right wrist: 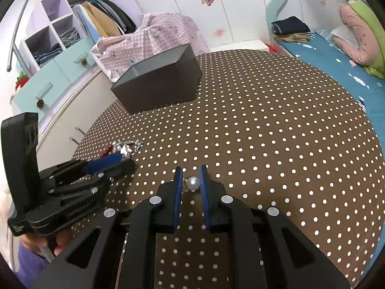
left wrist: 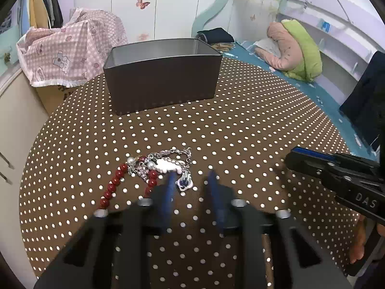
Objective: Organize jewelry
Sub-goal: 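Grasp the pearl earring with the right gripper while the left gripper grasps a silver charm, then carry the pearl earring and silver charm into the grey box and open both grippers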
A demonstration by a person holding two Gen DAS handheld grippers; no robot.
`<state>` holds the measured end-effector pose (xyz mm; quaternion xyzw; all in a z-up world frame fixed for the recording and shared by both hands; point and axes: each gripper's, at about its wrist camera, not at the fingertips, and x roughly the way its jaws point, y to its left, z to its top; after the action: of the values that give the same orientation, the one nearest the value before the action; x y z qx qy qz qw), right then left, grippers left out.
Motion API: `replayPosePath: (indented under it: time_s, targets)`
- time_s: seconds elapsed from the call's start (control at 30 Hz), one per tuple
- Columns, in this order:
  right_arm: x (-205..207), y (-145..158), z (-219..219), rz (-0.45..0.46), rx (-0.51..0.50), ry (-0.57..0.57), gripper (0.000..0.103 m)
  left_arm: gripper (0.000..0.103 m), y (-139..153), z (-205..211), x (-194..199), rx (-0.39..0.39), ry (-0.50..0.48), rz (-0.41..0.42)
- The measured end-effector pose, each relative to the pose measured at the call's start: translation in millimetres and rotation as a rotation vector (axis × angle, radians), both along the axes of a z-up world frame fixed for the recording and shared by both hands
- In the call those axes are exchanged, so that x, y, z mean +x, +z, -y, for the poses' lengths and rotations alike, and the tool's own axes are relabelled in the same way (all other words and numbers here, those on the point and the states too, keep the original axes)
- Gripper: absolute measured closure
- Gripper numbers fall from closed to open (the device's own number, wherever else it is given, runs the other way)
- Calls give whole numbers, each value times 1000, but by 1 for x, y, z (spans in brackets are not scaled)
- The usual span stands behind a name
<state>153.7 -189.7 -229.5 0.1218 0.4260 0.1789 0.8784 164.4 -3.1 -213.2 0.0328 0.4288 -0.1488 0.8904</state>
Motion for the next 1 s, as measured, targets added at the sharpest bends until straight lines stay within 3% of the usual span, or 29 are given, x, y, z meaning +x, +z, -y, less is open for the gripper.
replayPosePath:
  time_s: [0.2, 0.47, 0.6, 0.73, 0.83, 1.0]
  targets:
    - [2, 4, 1, 9, 2, -5, 88, 92, 5, -8, 2, -44, -24, -15]
    - [3, 26, -4, 49, 2, 3, 88, 92, 51, -23, -12, -138, -63, 69]
    - [8, 43, -11, 80, -2, 11, 88, 92, 80, -37, -8, -216, -81, 104]
    - [18, 62, -15, 110, 11, 19, 88, 92, 100, -53, 3, -343, -111, 98]
    - [25, 71, -20, 124, 10, 20, 88, 92, 100, -57, 18, -278, -65, 94]
    - [38, 78, -30, 132, 1, 32, 88, 92, 92, -60, 42, -275, -54, 53]
